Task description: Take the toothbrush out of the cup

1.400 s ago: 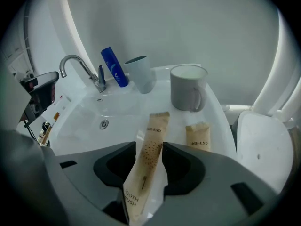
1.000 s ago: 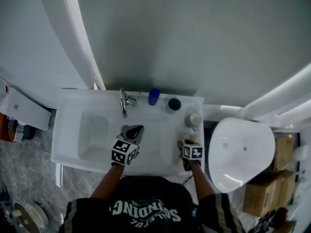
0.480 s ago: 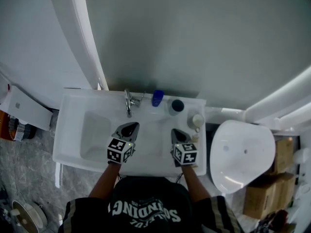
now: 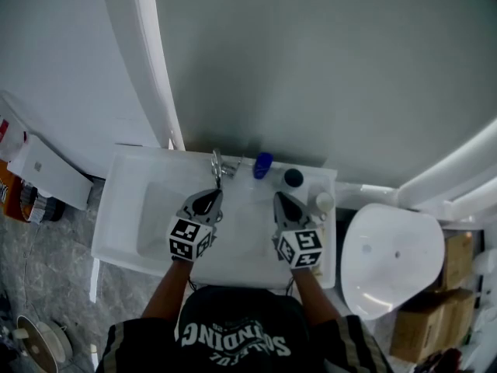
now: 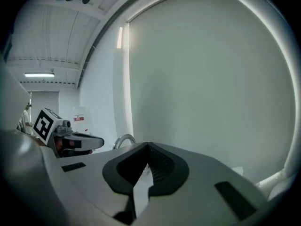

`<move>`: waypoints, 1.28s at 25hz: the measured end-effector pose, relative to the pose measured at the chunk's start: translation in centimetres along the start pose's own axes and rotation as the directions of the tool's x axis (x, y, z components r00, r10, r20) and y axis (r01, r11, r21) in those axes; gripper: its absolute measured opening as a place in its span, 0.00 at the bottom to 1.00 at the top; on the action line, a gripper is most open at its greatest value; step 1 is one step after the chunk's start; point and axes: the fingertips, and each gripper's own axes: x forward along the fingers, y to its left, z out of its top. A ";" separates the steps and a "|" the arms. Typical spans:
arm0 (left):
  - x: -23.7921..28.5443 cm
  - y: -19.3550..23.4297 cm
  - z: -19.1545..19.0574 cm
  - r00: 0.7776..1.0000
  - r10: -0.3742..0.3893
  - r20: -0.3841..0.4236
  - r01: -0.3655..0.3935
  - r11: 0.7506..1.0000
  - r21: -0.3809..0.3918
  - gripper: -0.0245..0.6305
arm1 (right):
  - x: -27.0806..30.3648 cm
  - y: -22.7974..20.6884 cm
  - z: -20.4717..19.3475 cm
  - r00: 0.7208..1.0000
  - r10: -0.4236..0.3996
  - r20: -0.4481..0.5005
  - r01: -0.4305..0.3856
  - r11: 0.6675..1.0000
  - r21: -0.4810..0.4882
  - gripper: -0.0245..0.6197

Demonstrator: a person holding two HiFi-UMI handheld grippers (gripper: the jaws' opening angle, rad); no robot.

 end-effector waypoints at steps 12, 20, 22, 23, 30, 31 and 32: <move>-1.7 1.8 1.0 0.998 0.058 0.032 -0.058 0.998 -0.004 0.03 | 0.4 2.3 1.6 0.998 0.044 0.047 -0.041 0.997 -0.062 0.03; -1.8 1.6 0.7 0.998 0.059 0.023 -0.059 0.998 -0.006 0.03 | 0.6 3.0 1.2 0.997 0.064 0.035 -0.062 0.996 -0.065 0.03; -1.7 1.7 0.7 0.998 0.060 0.021 -0.060 0.998 -0.007 0.03 | 0.7 3.1 1.1 0.997 0.069 0.031 -0.067 0.996 -0.065 0.03; -1.6 1.7 0.7 0.998 0.061 0.021 -0.061 0.998 -0.008 0.04 | 0.7 3.2 1.0 0.997 0.072 0.028 -0.070 0.995 -0.066 0.03; -1.3 1.5 0.3 0.998 0.056 0.014 -0.056 0.998 -0.016 0.03 | 0.9 3.3 0.6 0.997 0.080 0.018 -0.078 0.995 -0.064 0.03; -1.3 1.5 0.2 0.998 0.056 0.013 -0.055 0.998 -0.018 0.03 | 1.0 3.3 0.6 0.996 0.082 0.017 -0.081 0.995 -0.066 0.03; -1.2 1.5 0.1 0.998 0.055 0.012 -0.055 0.998 -0.020 0.03 | 1.1 3.3 0.6 0.996 0.085 0.016 -0.084 0.994 -0.068 0.03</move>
